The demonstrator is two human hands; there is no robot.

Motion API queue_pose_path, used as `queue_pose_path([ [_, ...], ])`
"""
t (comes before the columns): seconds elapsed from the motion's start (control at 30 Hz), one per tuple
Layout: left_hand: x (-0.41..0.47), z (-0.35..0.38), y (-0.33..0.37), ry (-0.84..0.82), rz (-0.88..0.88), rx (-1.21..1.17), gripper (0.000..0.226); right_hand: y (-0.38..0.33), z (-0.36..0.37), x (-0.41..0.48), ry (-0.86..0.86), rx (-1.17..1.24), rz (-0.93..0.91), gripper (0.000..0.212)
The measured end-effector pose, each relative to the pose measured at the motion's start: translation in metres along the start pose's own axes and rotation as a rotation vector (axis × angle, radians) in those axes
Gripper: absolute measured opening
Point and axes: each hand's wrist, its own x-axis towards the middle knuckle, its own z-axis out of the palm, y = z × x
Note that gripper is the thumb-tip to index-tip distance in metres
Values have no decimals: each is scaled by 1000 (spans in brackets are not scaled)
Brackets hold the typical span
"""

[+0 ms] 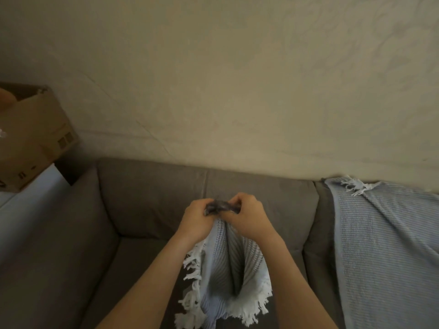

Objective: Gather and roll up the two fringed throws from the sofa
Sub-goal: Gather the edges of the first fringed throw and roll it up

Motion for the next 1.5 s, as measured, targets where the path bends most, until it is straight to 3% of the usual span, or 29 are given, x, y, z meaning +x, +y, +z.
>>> queue_pose_path([
  [0.1, 7, -5, 0, 146, -43, -56, 8, 10, -7, 2, -162, -186, -42, 18],
  [0.17, 11, -9, 0, 233, -75, -91, 8, 20, -13, 2, -236, -209, -19, 36],
  [0.4, 19, -7, 0, 388, -141, -28, 8, 30, -35, -3, -176, 158, 88, 58],
  [0.57, 17, -4, -3, 368, -200, -62, 15, 36, -36, -6, -116, 428, 64, 56],
  [0.7, 14, -3, -4, 373, -242, -87, 14, 42, -35, -11, -70, 447, 88, 32],
  [0.83, 12, 1, -2, 370, -263, -85, 10, 42, -39, -18, -225, 482, 192, 25],
  [0.9, 11, 3, -5, 343, -259, -92, 13, 40, -42, -21, -274, 623, 207, 35],
  [0.97, 8, 3, -9, 291, -247, -143, 17, 32, -45, -25, -283, 762, 216, 29],
  [1.07, 3, 2, -8, 253, -210, -246, 4, 20, -48, -25, -203, 904, 255, 26],
  [1.17, 2, -1, -12, 364, -385, -466, 20, 13, -53, -19, 92, 997, 410, 23],
  [1.23, 1, -7, -17, 371, -515, -685, 11, 11, -55, -13, 366, 885, 469, 26],
  [1.3, -3, -12, -14, 359, -557, -766, 20, 6, -53, -10, 553, 743, 369, 45],
  [1.4, -6, -15, -6, 291, -526, -747, 29, -6, -40, -5, 537, 410, 180, 53],
  [1.5, -7, -9, 6, 204, -368, -653, 27, -20, -17, -1, 333, 43, 62, 40],
])
